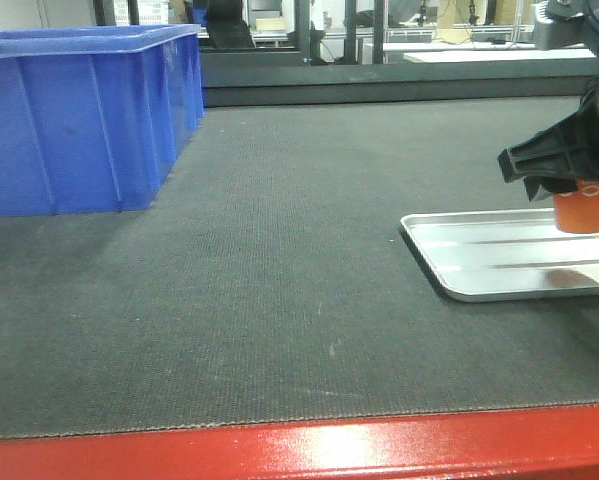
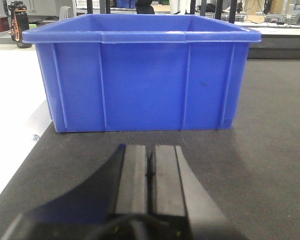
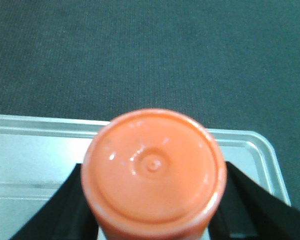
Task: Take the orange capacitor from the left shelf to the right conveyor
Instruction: 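Lower the held cylinder onto the metal tray with the right gripper, then open the right gripper and lift it off the cylinder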
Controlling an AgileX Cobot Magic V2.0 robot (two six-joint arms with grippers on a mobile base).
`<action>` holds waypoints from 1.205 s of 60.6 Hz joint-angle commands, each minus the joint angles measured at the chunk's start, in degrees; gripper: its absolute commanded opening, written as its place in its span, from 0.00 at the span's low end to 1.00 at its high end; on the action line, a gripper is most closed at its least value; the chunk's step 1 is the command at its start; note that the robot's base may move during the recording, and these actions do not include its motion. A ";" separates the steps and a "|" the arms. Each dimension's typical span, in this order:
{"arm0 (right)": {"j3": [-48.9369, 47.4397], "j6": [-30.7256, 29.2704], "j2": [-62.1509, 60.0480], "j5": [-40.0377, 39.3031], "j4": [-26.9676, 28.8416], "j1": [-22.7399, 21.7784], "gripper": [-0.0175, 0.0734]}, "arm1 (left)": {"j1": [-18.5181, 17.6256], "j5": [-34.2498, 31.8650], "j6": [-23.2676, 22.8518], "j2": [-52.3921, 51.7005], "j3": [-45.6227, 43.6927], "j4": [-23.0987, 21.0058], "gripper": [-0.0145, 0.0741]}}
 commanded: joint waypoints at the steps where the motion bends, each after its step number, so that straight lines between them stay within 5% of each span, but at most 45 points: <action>1: -1.90 0.20 -1.94 1.92 -1.85 -0.49 0.67 | 0.02 -5.07 0.00 -0.46 1.25 -0.08 0.02; 22: -1.93 0.20 -1.94 1.92 -1.85 -0.49 0.83 | 0.02 -5.07 0.00 -0.46 1.25 -0.08 0.02; 51: -4.82 0.14 -8.16 2.74 -1.85 -0.49 0.83 | 0.02 -5.07 0.00 -0.46 1.25 -0.08 0.02; 73: -7.14 -0.24 -21.98 -13.24 -1.85 -0.49 0.81 | 0.02 -5.07 0.00 -0.46 1.25 -0.08 0.02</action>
